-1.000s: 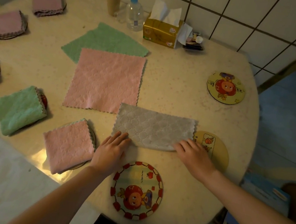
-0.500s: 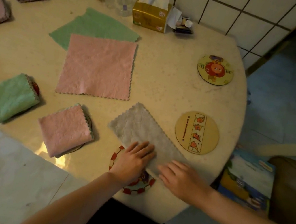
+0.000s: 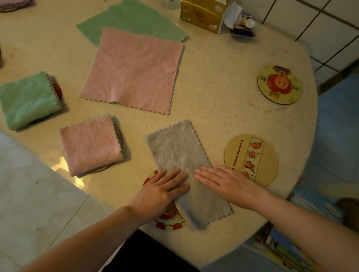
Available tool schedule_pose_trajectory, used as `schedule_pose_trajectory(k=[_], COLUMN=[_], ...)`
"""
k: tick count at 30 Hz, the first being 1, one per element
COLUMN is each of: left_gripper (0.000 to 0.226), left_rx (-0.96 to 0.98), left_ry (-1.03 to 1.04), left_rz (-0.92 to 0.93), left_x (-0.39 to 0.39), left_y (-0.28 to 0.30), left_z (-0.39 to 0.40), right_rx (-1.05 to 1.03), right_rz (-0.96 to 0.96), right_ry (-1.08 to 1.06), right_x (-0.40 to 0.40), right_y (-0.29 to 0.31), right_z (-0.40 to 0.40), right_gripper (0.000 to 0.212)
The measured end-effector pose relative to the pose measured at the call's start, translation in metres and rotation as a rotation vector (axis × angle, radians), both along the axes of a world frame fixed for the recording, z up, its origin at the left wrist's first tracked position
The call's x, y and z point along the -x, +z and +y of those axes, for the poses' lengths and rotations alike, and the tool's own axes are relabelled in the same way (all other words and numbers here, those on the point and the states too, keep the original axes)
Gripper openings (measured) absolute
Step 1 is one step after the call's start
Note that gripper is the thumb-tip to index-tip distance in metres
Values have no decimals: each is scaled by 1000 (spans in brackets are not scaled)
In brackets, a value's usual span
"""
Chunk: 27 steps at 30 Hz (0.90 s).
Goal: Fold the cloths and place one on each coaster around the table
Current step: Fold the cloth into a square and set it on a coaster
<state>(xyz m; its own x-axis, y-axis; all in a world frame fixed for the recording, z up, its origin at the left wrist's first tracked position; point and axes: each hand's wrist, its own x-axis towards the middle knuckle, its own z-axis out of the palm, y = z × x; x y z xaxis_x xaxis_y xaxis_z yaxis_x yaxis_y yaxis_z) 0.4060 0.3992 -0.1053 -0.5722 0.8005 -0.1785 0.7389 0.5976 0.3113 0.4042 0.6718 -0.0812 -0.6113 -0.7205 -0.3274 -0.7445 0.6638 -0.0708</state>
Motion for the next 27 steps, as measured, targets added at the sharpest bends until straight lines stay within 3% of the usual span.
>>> schedule_pose_trajectory(k=[3,9,11,14,18,21,27], left_gripper=[52,29,20,31,25,15,8], left_rx=[-79,-397,-438,-556,-648,-666,-667], left_ry=[53,565,686,859,1090,1223,1355], left_rz=[-78,-647,-727,-789,-738,-719,-810], left_x=[2,15,20,25,27,25,28], left_y=[0,41,46,45,45,43,33], left_z=[0,6,4,3,7,10,14], right_rx=[-8,-23,138,459,662,683,603], right_rz=[-37,-152,-252,-427,-565,-579,-409], right_ry=[32,76,-97,-430,-909,-977,-918], right_x=[8,28,35,46,68,81,87], right_y=[0,4,6,13,19,14,9], right_z=[6,16,11,-4,-25,-32,-43], right_gripper=[90,97,73,24,17,20,17])
